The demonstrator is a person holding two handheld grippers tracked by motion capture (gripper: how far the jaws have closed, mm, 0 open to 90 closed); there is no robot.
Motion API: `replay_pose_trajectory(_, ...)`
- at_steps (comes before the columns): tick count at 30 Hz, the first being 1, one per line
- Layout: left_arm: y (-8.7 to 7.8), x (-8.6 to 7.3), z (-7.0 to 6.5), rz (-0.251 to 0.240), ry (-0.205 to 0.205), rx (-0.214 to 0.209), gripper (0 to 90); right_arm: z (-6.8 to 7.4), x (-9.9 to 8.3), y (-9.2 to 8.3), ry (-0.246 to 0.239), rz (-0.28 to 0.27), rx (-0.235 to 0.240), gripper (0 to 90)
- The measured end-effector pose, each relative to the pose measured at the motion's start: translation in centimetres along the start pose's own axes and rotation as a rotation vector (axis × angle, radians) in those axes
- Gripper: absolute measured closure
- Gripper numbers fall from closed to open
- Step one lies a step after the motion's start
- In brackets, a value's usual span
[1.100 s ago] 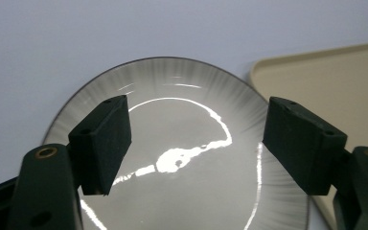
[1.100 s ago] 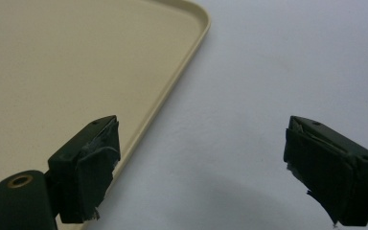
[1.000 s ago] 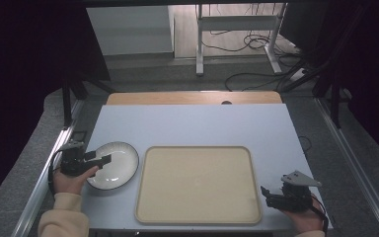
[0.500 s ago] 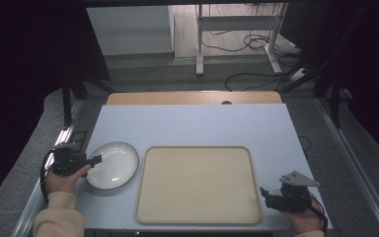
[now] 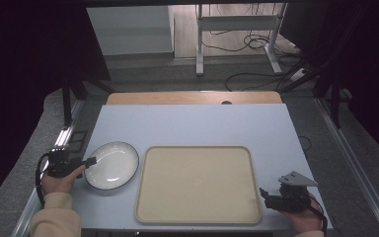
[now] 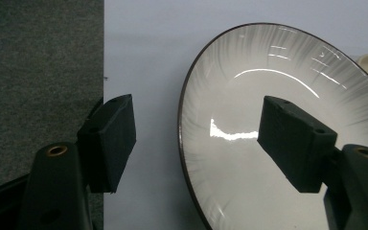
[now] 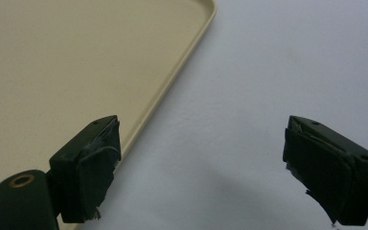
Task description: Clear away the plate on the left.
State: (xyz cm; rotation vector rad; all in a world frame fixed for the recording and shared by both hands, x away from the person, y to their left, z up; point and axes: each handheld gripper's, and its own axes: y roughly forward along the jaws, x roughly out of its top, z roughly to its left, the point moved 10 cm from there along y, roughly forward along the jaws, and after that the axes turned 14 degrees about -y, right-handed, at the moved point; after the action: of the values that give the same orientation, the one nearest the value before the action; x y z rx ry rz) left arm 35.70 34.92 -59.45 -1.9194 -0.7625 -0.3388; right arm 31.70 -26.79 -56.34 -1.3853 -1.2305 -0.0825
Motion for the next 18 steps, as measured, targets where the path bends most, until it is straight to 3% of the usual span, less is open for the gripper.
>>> replay_pose_trajectory(6, 0.34, -0.03, 0.13, 0.024, -0.058, -0.027, 34.5, 0.10, -0.05, 0.11, -0.003, 0.005, 0.002, 13.3)
replay_pose_trajectory(10, 0.78, -0.29, 0.47, 0.042, -0.060, -0.020, 35.7, 0.13, -0.07, 0.13, -0.002, 0.008, 0.002, 13.3)
replay_pose_trajectory(18, 0.97, -0.60, 0.47, 0.064, -0.062, -0.050, 44.7, 0.15, -0.13, 0.17, -0.004, 0.012, 0.004, 13.3)
